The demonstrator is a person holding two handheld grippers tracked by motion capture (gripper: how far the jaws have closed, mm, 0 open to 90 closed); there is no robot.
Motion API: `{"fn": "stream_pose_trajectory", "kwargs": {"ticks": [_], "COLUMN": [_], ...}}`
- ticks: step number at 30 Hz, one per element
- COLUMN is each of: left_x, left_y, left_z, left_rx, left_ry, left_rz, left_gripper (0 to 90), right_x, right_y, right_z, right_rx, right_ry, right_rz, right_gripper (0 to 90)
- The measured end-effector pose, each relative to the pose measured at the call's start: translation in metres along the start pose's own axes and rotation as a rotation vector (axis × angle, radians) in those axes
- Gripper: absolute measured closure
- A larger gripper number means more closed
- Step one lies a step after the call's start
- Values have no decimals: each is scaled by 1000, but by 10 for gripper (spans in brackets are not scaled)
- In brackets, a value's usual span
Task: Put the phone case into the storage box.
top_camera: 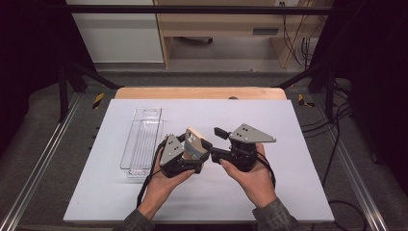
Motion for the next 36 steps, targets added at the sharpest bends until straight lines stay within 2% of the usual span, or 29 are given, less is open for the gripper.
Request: {"fn": "stream_pose_trajectory", "kwargs": {"ticks": [3,7,9,13,15,18,21,29,33,36], "left_x": [0,3,5,9,10,14,20,34,41,48], "left_y": [-1,-2,-2,-3,-4,-4,-5,-9,-10,-12], "left_z": [0,0,1,4,6,12,17,27,34,40], "left_rx": [1,3,6,19,26,40,51,63,73,85], "left_ry": [1,4,5,-10,-17,-36,-51,-34,-35,-19], "left_rz": [1,-3,-4,-19,-24,-36,-44,-48,-53,-54], "left_gripper": [107,107,107,106,106,106,106,106,106,106], "right_x": [11,20,22,21,20,14,5,-21,-30,-35], "right_y": [-9,-16,-19,-23,-25,-29,-33,-48,-54,-58], "right_z": [-9,-23,-30,-47,-53,-63,-75,-108,-116,-121], "right_rx": [-50,-96,-124,-178,-188,-202,-209,-265,-280,-287], "right_ry": [-19,-54,-56,-57,-63,-90,-79,-45,-32,-34], "right_rz": [-29,-58,-67,-73,-74,-69,-66,-61,-63,-63], "right_gripper": [288,212,142,62,27,26,28,23,24,26]}}
Point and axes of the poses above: each handheld gripper's, and its own axes: y roughly forward along the jaws, x roughly out of its top, z roughly to its left, the point moved 10 cm from there along y, roughly forward along the jaws, and after that the axes turned 12 degrees about -z, right-handed, at the moved point
